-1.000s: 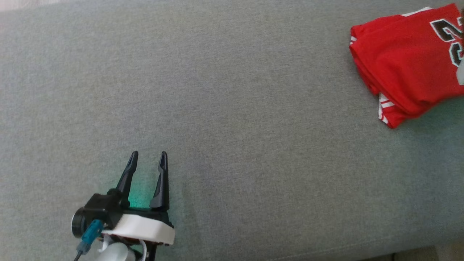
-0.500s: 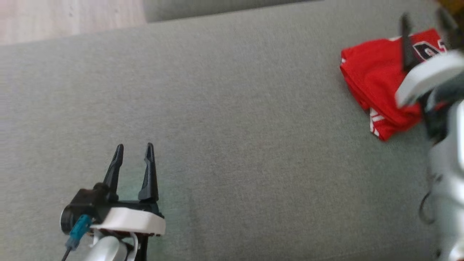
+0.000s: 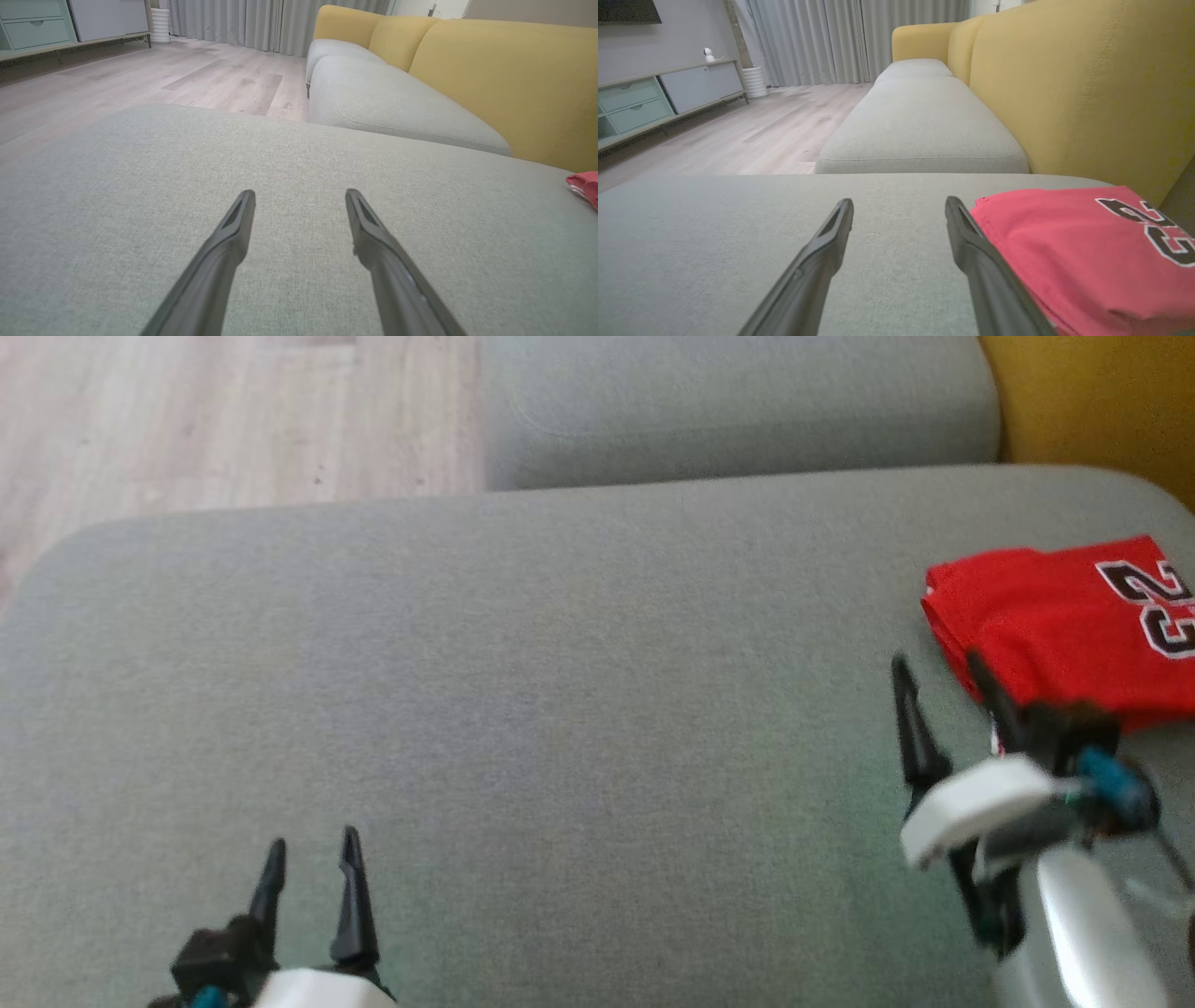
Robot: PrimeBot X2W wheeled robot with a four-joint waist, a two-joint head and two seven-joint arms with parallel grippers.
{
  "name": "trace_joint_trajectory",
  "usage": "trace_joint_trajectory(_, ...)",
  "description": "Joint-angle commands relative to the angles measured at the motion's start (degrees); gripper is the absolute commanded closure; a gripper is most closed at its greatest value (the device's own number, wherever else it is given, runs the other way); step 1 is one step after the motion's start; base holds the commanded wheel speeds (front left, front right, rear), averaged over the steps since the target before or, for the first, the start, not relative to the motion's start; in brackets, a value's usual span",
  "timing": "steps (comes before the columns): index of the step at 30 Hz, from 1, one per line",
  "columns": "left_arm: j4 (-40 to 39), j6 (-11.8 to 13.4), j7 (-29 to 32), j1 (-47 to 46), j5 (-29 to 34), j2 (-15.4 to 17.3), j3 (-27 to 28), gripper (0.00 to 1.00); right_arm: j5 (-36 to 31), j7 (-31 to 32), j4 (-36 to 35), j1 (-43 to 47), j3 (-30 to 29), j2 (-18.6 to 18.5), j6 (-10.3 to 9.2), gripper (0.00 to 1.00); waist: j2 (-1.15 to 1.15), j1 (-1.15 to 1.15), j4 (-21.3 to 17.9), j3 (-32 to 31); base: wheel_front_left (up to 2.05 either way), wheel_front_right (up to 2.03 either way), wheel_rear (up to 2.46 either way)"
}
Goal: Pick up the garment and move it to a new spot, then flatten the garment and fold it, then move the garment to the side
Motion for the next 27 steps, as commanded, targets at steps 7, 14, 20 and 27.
trace_joint_trajectory(7,-1.0,0.0,-1.0,-0.3,-0.6,-0.7,1.7,0.0,3.9,-3.9,-7.6,8.9,3.7,0.3,-0.04,0.0,0.0,0.02,1.9,-2.0,0.0,0.0,0.0)
trace_joint_trajectory(14,-1.5,0.3,-1.2,1.6,-0.8,-0.6,1.8,0.0,5.0,-4.1,-9.1,12.8,3.6,0.3,-0.04,0.0,0.0,0.02,1.8,-2.3,0.0,0.0,0.0)
trace_joint_trajectory(20,-2.1,0.7,-0.9,2.1,-0.9,-0.5,1.6,0.0,6.1,-4.2,-9.0,13.9,4.1,0.3,-0.04,0.0,0.0,0.02,1.8,-2.4,0.0,0.0,0.0)
trace_joint_trajectory(27,-2.9,1.2,-0.5,2.0,-0.9,-0.3,1.5,0.0,6.1,-4.1,-8.9,14.0,4.9,0.3,-0.04,0.0,0.0,0.02,1.8,-2.4,0.0,0.0,0.0)
